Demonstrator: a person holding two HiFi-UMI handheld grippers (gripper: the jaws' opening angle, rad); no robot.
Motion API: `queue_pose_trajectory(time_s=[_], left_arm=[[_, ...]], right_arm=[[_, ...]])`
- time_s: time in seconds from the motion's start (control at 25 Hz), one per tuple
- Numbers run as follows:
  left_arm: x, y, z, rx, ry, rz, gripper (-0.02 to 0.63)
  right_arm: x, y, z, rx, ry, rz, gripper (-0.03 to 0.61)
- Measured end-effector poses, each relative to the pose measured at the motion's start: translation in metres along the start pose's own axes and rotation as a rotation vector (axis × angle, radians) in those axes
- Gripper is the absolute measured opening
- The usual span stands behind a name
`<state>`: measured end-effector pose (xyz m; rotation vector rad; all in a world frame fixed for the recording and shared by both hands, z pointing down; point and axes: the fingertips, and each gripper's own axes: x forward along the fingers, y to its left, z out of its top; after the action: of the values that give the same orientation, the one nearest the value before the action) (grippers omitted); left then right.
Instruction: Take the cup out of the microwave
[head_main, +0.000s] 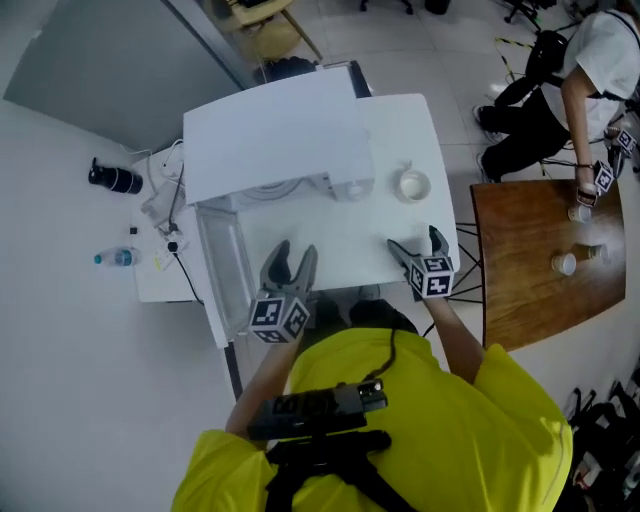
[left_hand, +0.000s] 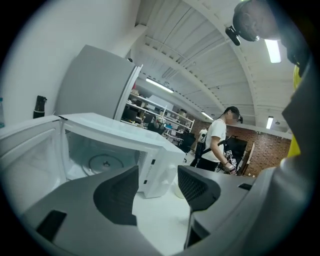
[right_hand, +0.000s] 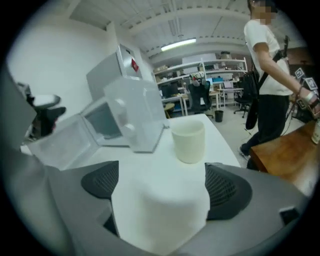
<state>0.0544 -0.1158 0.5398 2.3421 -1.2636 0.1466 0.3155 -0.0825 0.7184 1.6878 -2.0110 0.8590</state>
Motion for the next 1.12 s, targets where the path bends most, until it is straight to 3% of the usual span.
queue_pose_trajectory(time_s=[0.12, 0.2, 0.4, 0.48, 0.52, 0.6, 0.68, 0.72, 0.8, 1.12], left_arm=[[-0.018, 0.016, 0.016, 0.033, 0.002, 0.054, 0.241], [-0.032, 0.024, 0.033, 0.057, -0.01, 0.081, 0.241], [-0.069, 0.033, 0.089, 0.094, -0.095, 0.108, 0.234], [-0.086, 0.038, 0.113, 0.091, -0.134, 0.12, 0.196], [-0.094, 0.041, 0.124, 0.088, -0.153, 0.121, 0.196], [-0.108, 0.045, 0.144, 0.085, -0.184, 0.114, 0.141], [-0.117, 0.048, 0.159, 0.082, -0.208, 0.096, 0.133], [-0.12, 0.049, 0.165, 0.083, -0.217, 0.087, 0.133], [-0.121, 0.052, 0.174, 0.1, -0.226, 0.072, 0.133], [-0.123, 0.066, 0.179, 0.119, -0.216, 0.047, 0.133]], right_arm=[[-0.041, 0.045, 0.038, 0.006, -0.068, 0.068, 0.491], [-0.058, 0.07, 0.067, -0.006, -0.127, 0.095, 0.488], [-0.095, 0.13, 0.145, -0.051, -0.281, 0.157, 0.411], [-0.111, 0.156, 0.176, -0.068, -0.341, 0.185, 0.385], [-0.12, 0.169, 0.191, -0.076, -0.37, 0.201, 0.325], [-0.137, 0.195, 0.221, -0.09, -0.426, 0.23, 0.285], [-0.153, 0.217, 0.247, -0.101, -0.478, 0.255, 0.106], [-0.159, 0.226, 0.258, -0.105, -0.5, 0.262, 0.106], [-0.167, 0.237, 0.273, -0.109, -0.535, 0.263, 0.006], [-0.176, 0.259, 0.283, -0.119, -0.576, 0.242, 0.005]])
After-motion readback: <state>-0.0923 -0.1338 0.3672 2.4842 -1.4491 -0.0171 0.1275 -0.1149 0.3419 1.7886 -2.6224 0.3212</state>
